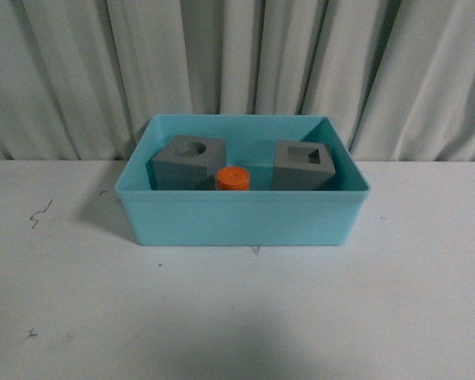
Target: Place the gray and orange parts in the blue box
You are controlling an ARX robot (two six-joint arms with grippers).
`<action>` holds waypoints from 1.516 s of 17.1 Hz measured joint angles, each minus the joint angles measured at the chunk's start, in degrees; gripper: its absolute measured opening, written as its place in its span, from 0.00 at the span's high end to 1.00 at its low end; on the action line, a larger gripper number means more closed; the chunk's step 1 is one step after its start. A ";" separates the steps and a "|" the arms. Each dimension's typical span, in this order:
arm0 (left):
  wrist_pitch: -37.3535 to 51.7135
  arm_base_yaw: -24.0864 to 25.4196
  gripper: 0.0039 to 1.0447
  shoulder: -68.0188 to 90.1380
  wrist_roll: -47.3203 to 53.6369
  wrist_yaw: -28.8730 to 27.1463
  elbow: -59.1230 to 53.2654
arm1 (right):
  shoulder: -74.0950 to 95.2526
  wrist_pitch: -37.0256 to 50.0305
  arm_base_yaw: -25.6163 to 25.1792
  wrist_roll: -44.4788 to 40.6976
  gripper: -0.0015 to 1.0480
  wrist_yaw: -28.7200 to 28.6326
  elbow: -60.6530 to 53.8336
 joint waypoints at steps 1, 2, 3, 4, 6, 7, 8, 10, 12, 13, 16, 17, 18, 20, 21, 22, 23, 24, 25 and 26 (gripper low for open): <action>0.02 0.00 0.06 0.00 0.00 0.00 0.00 | -0.42 -0.39 0.00 0.00 0.98 0.00 0.00; 0.02 0.00 0.06 0.00 0.00 0.00 0.00 | -1.29 -1.11 0.00 0.00 0.98 0.00 0.00; 0.02 0.00 0.06 0.00 0.00 0.00 0.00 | -2.29 -2.54 0.00 -0.02 0.98 0.00 0.02; 0.02 0.00 0.06 0.00 0.00 0.00 0.00 | -5.64 -7.87 -0.02 0.00 0.98 0.00 0.02; 0.00 0.00 0.06 0.00 0.00 0.02 0.00 | -11.21 -10.34 0.00 -0.02 0.98 -0.04 0.13; 0.09 0.00 0.06 0.00 0.00 0.02 0.00 | -11.15 -11.47 0.00 0.00 0.98 0.02 0.02; 0.04 0.00 0.06 0.00 0.00 0.02 0.00 | -11.06 -11.61 0.00 0.00 0.98 0.04 0.02; 0.04 0.00 0.06 0.00 0.00 0.00 0.00 | -11.17 -11.43 0.00 0.00 0.98 0.00 0.02; 0.04 0.00 0.06 0.00 0.00 0.00 0.00 | -11.17 -11.43 0.00 -0.02 0.98 0.00 0.02; 0.02 0.00 0.06 0.00 0.00 0.02 0.00 | -11.17 -11.43 0.00 -0.02 0.98 0.00 0.02; 0.04 0.00 0.06 0.00 0.00 0.00 0.00 | -11.17 -11.41 0.00 -0.04 0.77 0.00 0.02; 0.02 0.00 0.06 0.00 0.00 0.02 0.00 | -11.17 -11.43 0.00 -0.04 0.70 0.00 0.02; 0.02 0.00 0.06 0.00 0.00 0.02 0.00 | -11.17 -11.43 0.00 -0.04 0.64 0.00 0.02; 0.02 0.00 0.06 0.00 0.00 0.00 0.00 | -11.17 -11.41 0.00 -0.04 0.48 0.00 0.02; 0.02 0.00 0.06 0.00 -0.02 0.02 0.00 | -11.17 -11.43 0.00 -0.04 0.37 0.00 0.02; 0.02 0.00 0.06 0.00 0.00 0.00 0.00 | -11.17 -11.43 0.00 -0.04 0.27 0.00 0.02; 0.04 0.00 0.06 0.00 -0.02 0.00 0.00 | -11.17 -11.43 0.00 -0.04 0.11 0.00 0.02; 0.04 0.00 0.06 0.00 -0.02 0.00 0.00 | -11.17 -11.43 0.00 -0.02 0.04 0.00 0.02; 0.02 0.00 0.06 0.00 0.00 0.00 0.00 | -11.17 -11.43 0.00 -0.04 0.07 0.00 0.02; 0.02 0.00 0.06 0.00 0.00 0.02 0.00 | -11.17 -11.43 0.00 -0.04 0.06 0.00 0.02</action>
